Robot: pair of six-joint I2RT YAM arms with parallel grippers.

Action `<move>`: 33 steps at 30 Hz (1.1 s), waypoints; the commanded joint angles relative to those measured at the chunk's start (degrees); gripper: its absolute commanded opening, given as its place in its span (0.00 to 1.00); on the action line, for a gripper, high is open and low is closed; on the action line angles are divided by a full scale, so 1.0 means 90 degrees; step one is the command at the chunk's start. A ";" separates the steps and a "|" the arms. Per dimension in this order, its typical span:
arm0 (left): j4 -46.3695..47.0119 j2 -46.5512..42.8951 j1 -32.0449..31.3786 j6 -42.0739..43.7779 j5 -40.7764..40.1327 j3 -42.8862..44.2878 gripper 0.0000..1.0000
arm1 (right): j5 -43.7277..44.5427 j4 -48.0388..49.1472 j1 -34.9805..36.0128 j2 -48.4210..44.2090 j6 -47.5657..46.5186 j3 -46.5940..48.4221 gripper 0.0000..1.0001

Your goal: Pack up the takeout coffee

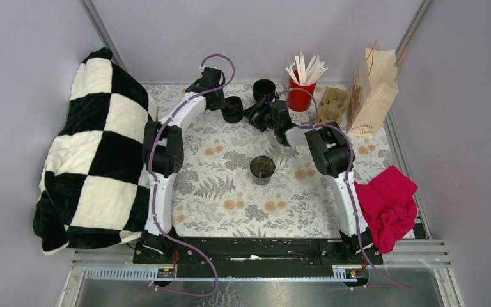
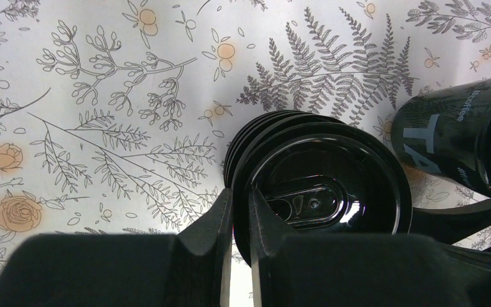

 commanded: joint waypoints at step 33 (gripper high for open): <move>0.0313 -0.0371 0.0082 -0.0072 0.0200 -0.0164 0.01 | -0.0532 -0.1223 0.0223 -0.0255 -0.0147 0.1381 0.68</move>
